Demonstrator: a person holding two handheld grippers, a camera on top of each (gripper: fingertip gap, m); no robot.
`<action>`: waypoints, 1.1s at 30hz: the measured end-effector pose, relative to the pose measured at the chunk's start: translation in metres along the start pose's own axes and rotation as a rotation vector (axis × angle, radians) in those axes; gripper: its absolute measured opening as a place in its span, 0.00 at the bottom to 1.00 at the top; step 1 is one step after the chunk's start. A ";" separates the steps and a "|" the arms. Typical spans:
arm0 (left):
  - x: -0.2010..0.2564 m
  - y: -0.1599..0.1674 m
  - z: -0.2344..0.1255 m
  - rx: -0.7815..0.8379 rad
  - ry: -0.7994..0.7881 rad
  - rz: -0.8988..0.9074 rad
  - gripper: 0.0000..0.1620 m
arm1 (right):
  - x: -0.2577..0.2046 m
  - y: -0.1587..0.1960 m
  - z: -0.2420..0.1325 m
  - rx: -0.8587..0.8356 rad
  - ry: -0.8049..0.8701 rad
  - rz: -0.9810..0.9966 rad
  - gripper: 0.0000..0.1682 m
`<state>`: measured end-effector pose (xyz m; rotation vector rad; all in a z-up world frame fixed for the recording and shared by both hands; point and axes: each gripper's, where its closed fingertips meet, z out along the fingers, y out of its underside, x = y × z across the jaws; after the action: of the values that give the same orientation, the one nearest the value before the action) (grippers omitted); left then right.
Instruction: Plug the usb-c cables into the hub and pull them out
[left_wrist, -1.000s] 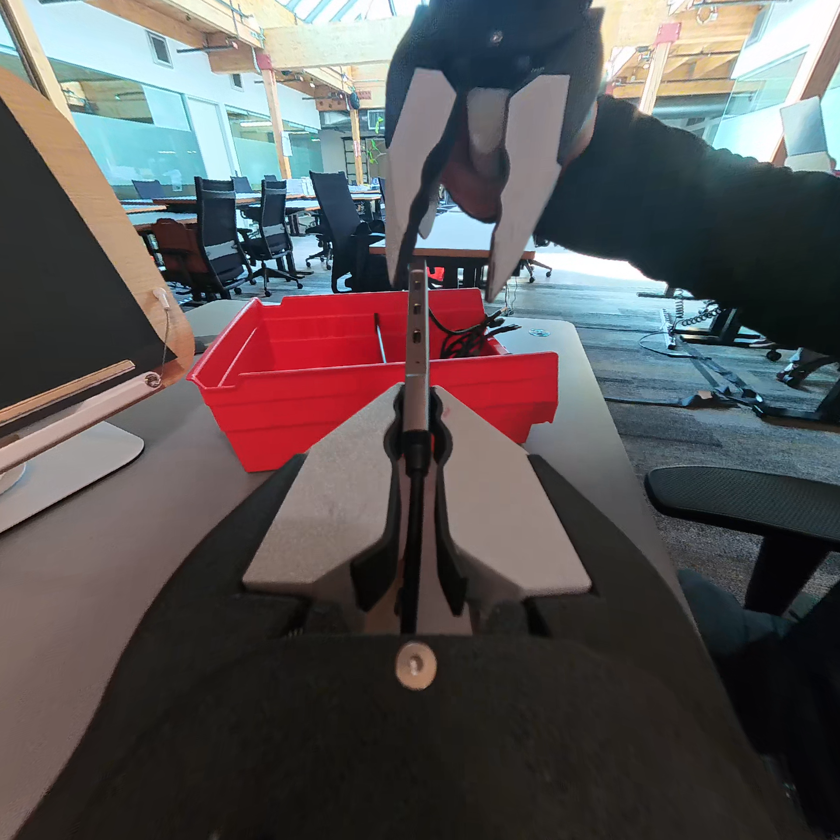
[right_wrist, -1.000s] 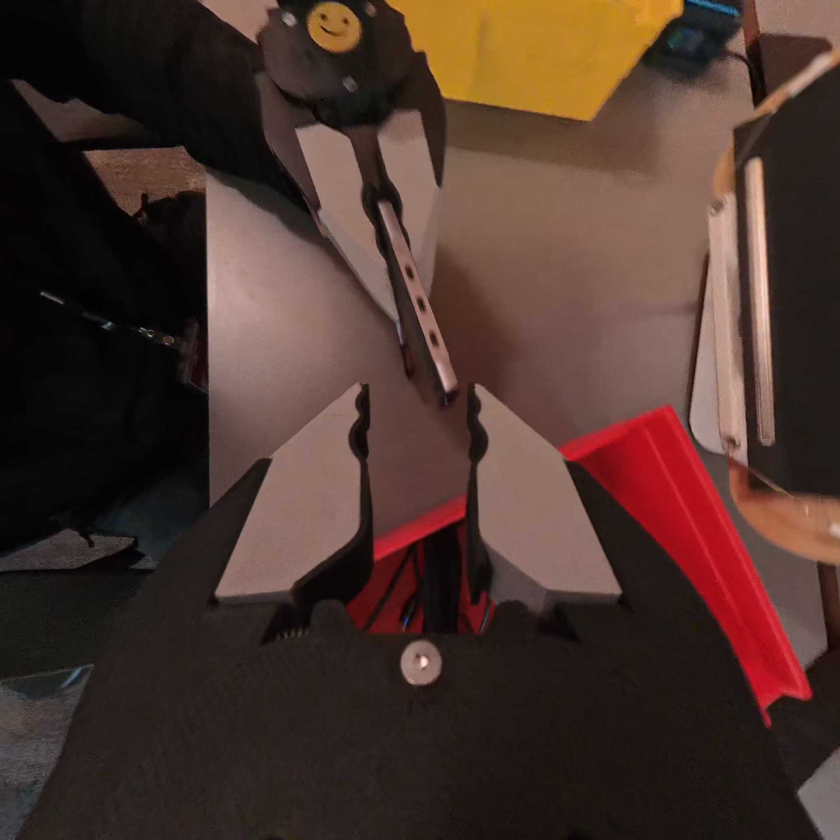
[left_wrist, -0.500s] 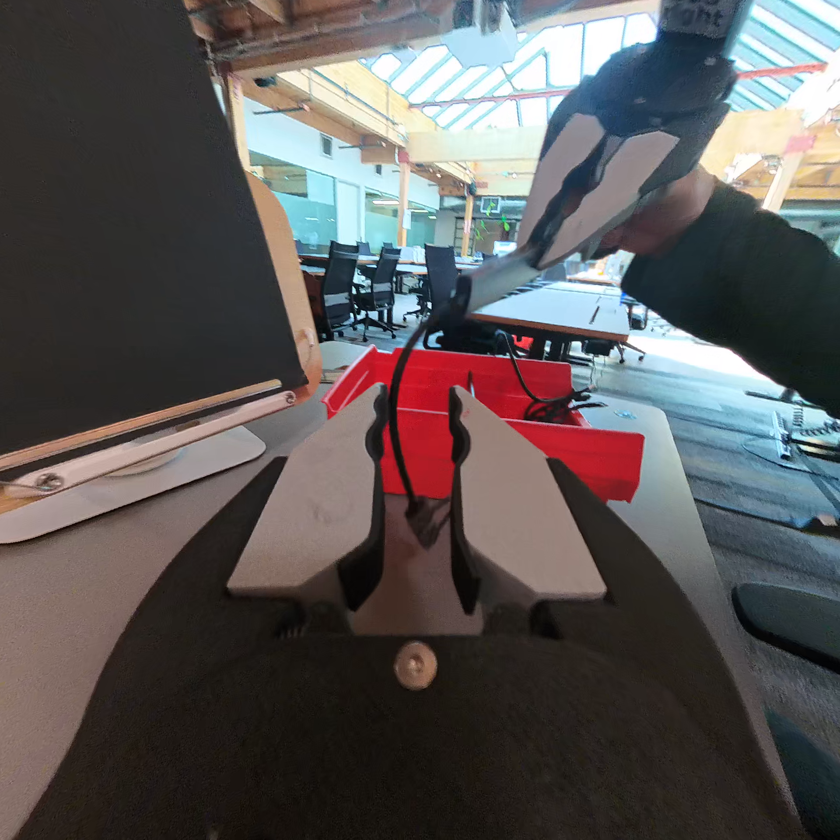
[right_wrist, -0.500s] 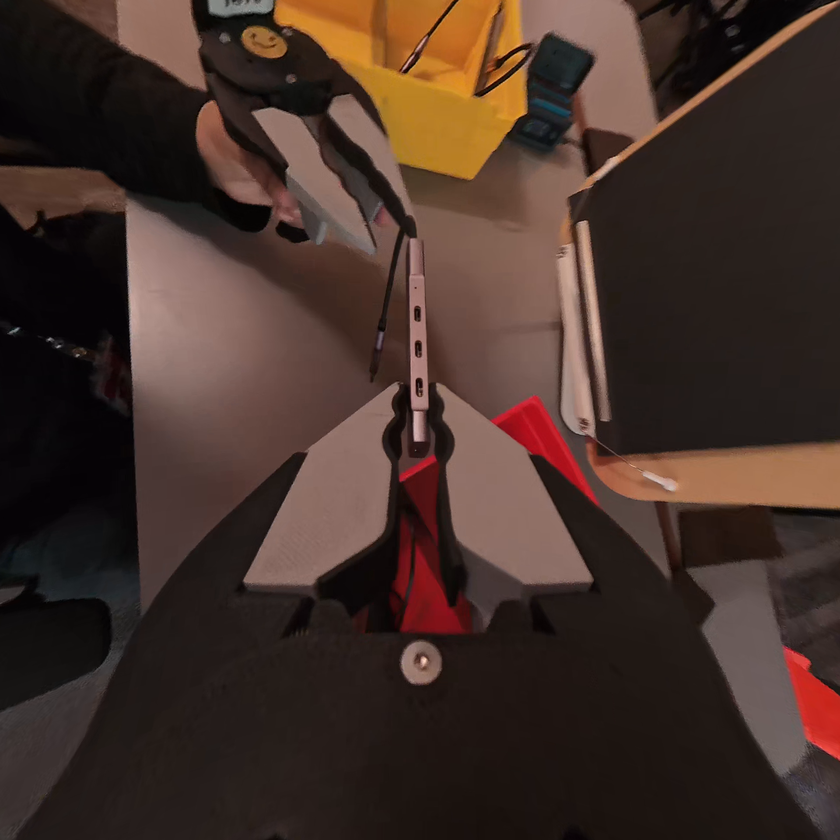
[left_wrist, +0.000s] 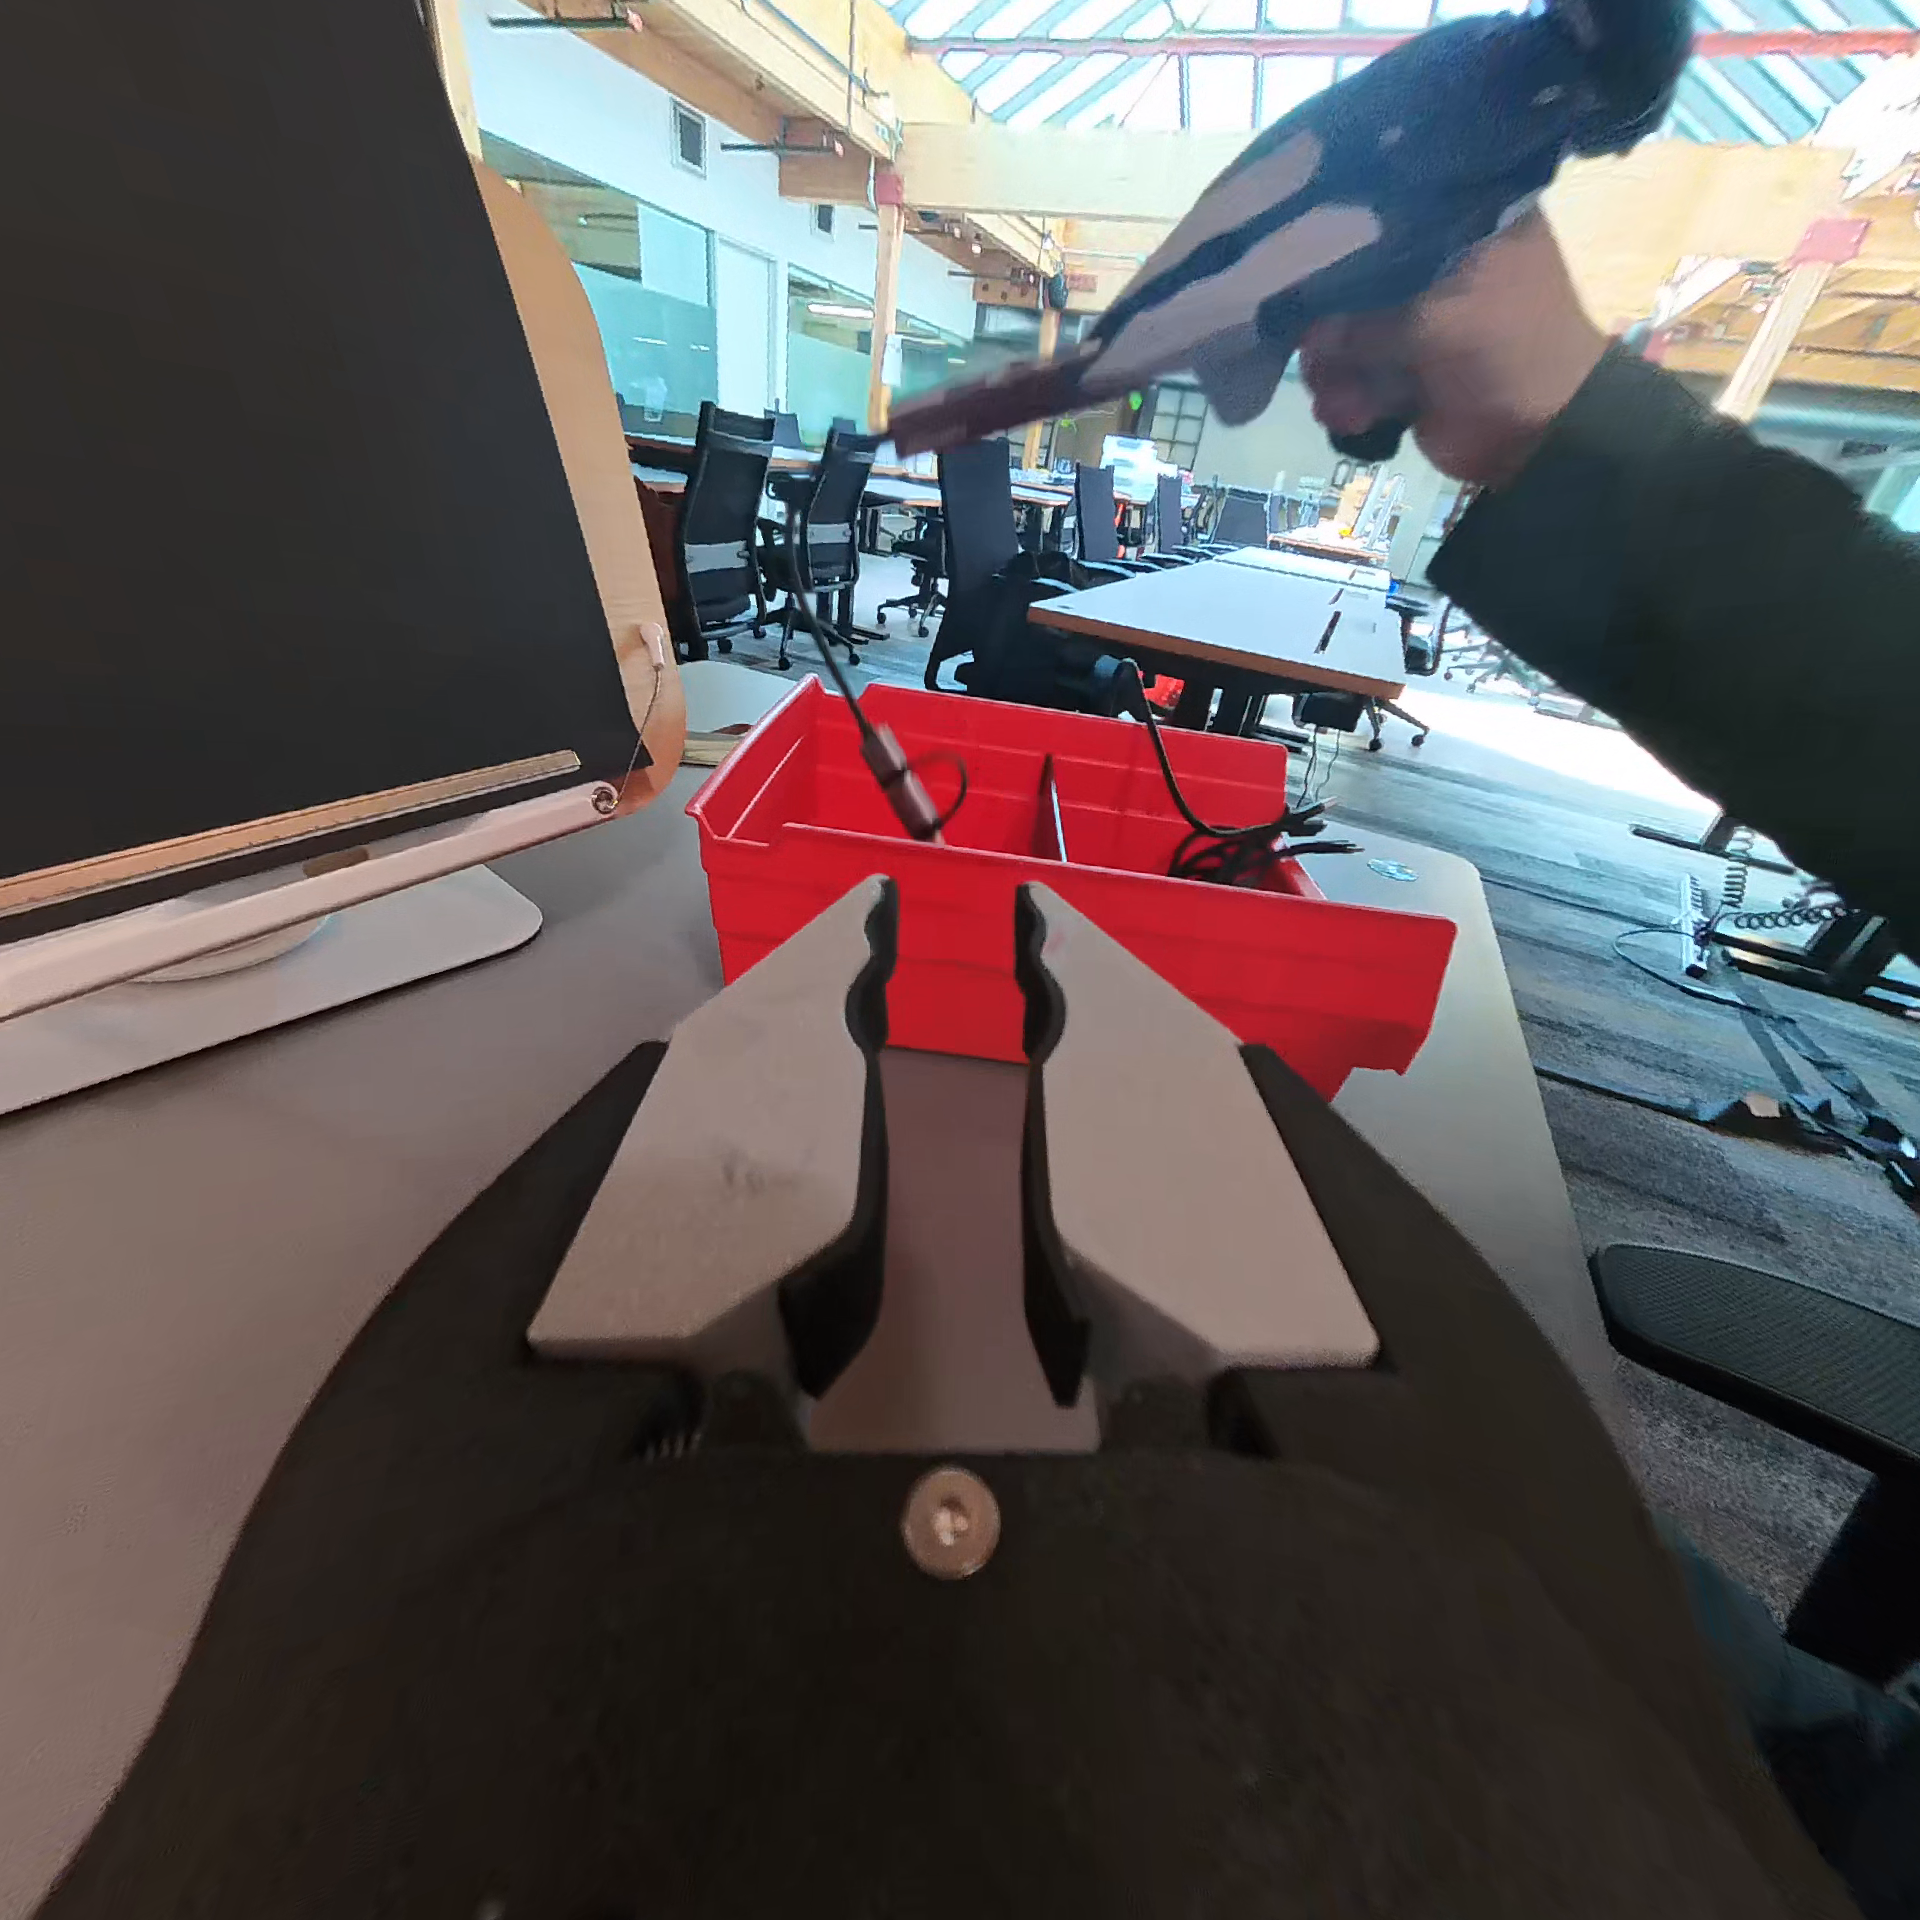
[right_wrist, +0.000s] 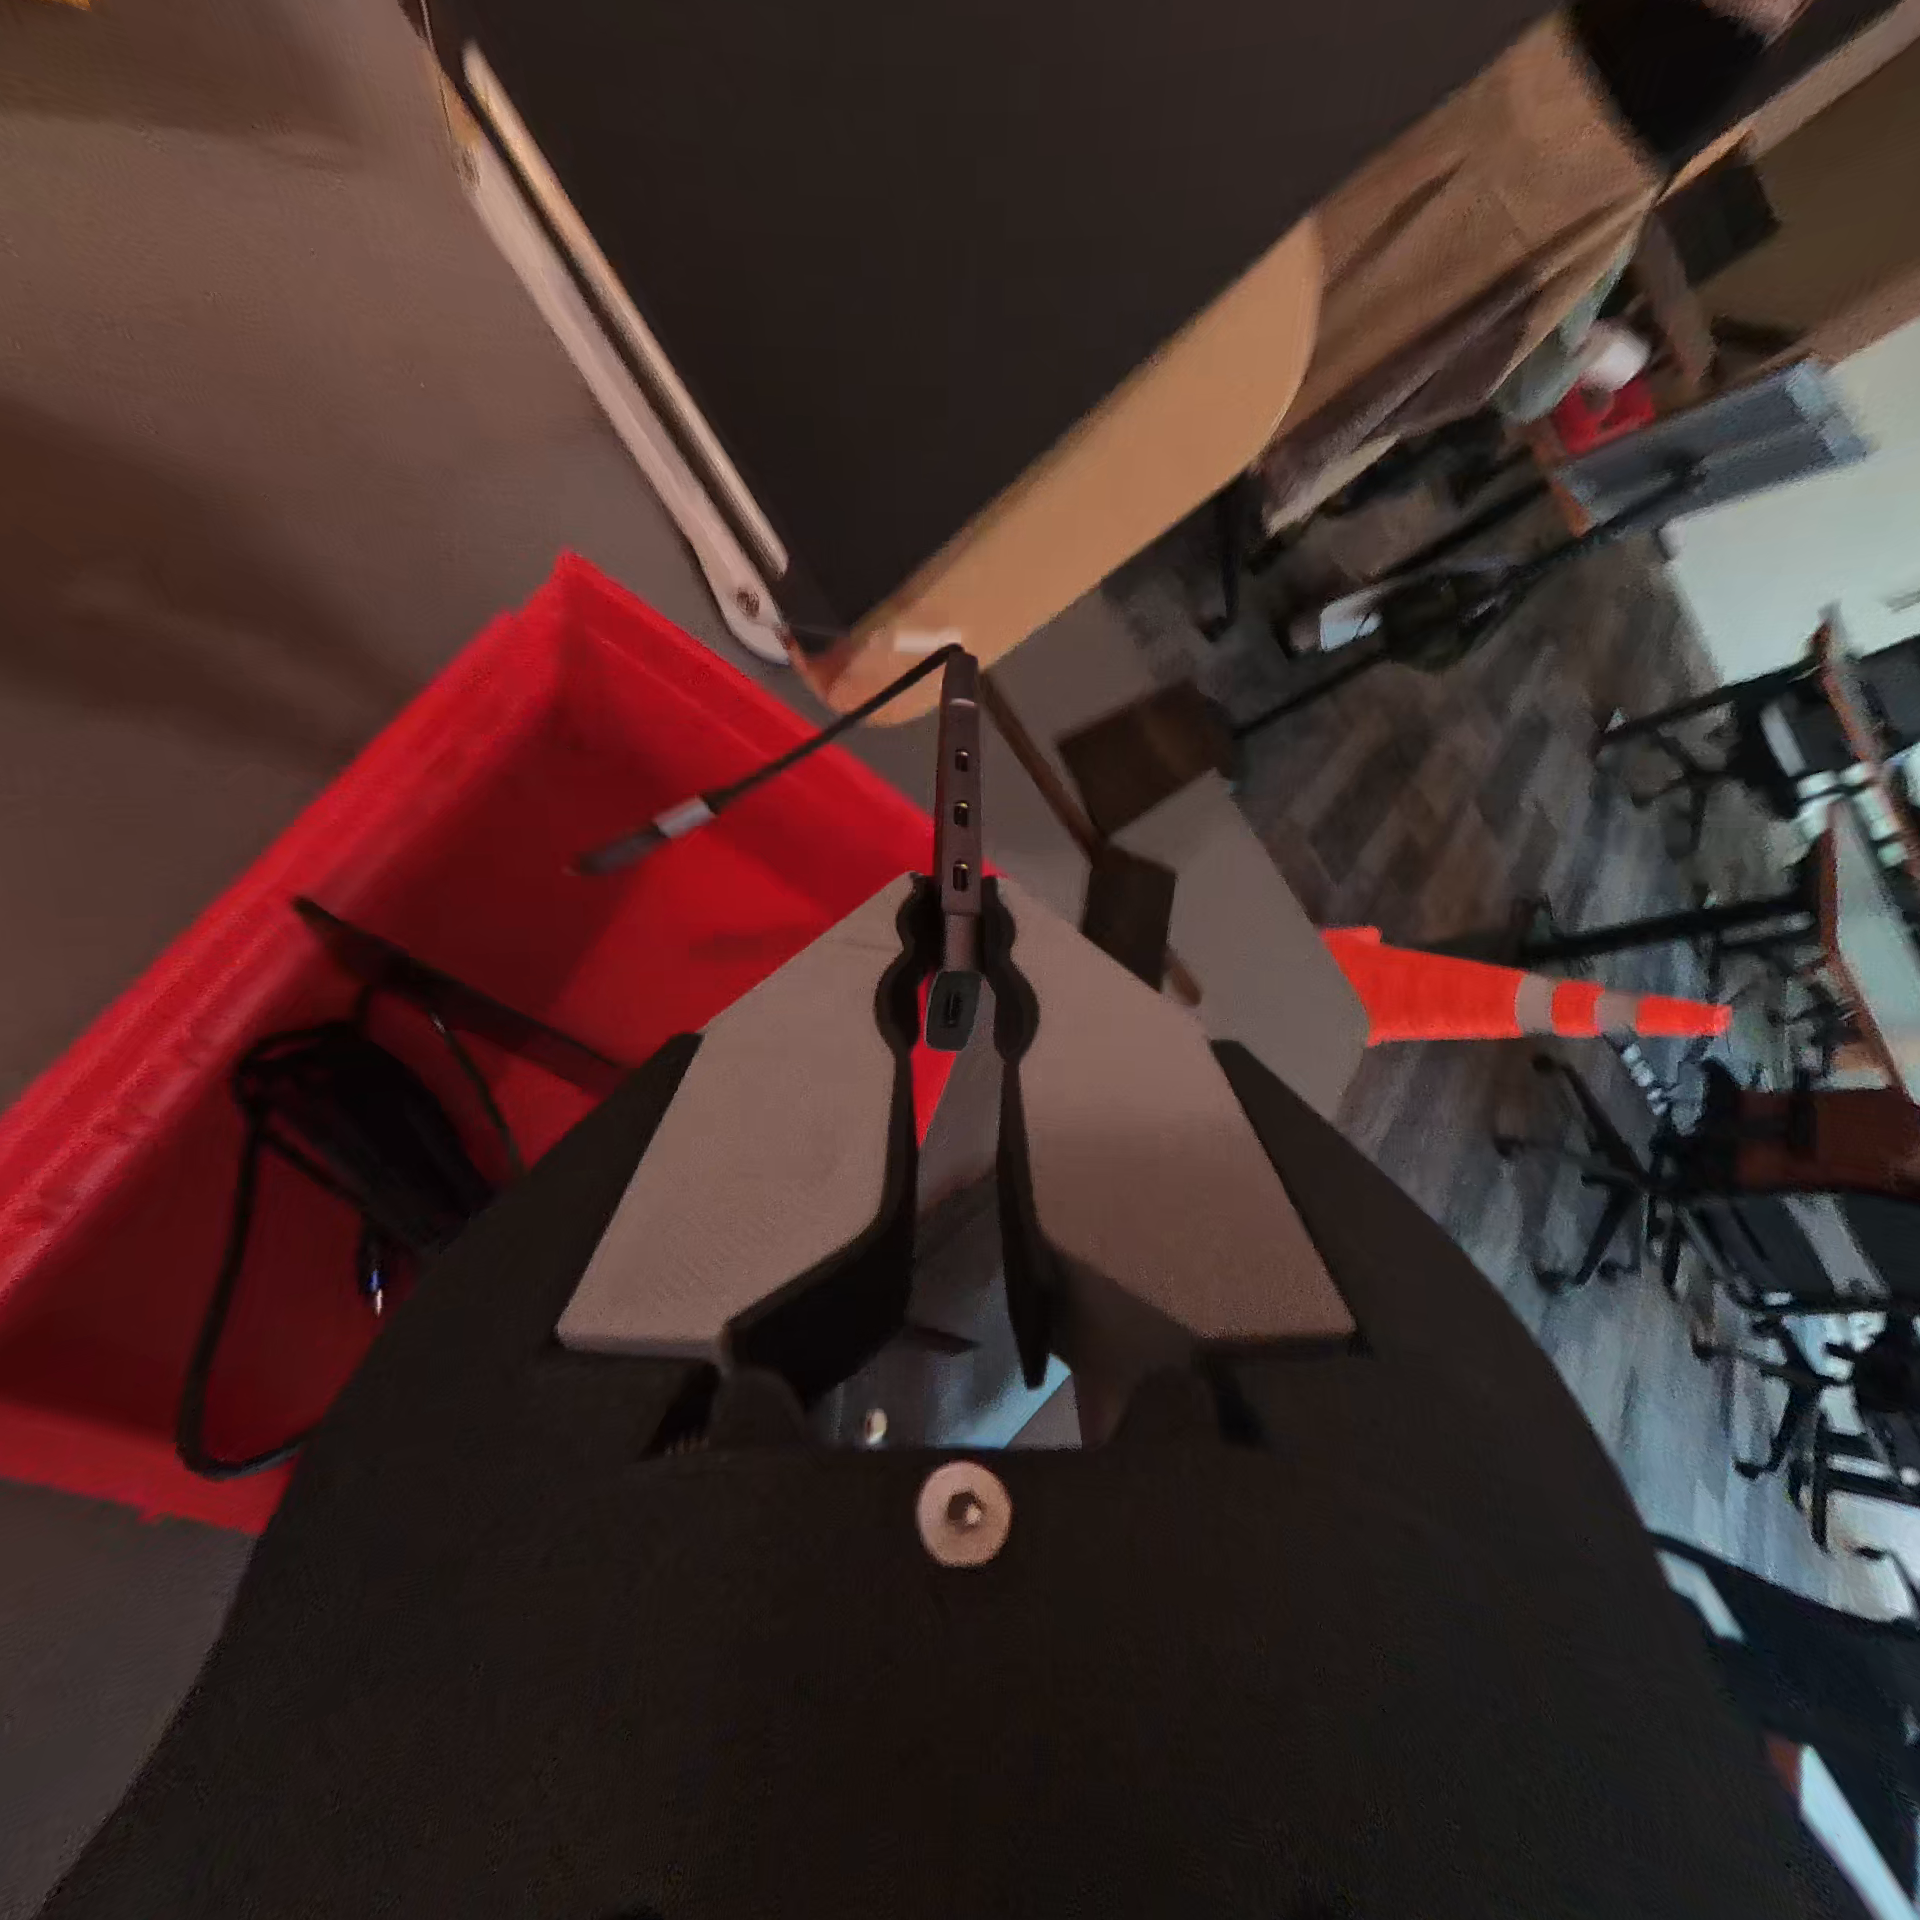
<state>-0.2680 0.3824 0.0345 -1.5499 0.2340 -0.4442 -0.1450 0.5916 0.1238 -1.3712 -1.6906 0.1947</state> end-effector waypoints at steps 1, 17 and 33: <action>0.000 0.001 0.000 -0.004 0.001 -0.001 0.12 | -0.007 0.016 0.012 -0.051 -0.048 0.021 0.04; 0.002 0.018 0.008 -0.083 0.022 -0.009 0.14 | -0.053 0.010 0.053 -0.112 -0.148 0.398 0.19; 0.015 -0.014 -0.080 -0.244 -0.107 0.131 0.31 | -0.258 -0.144 0.098 0.518 -0.492 0.517 0.35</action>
<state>-0.2897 0.3036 0.0484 -1.7794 0.3143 -0.2346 -0.3266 0.3627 0.0175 -1.3876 -1.4652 1.2596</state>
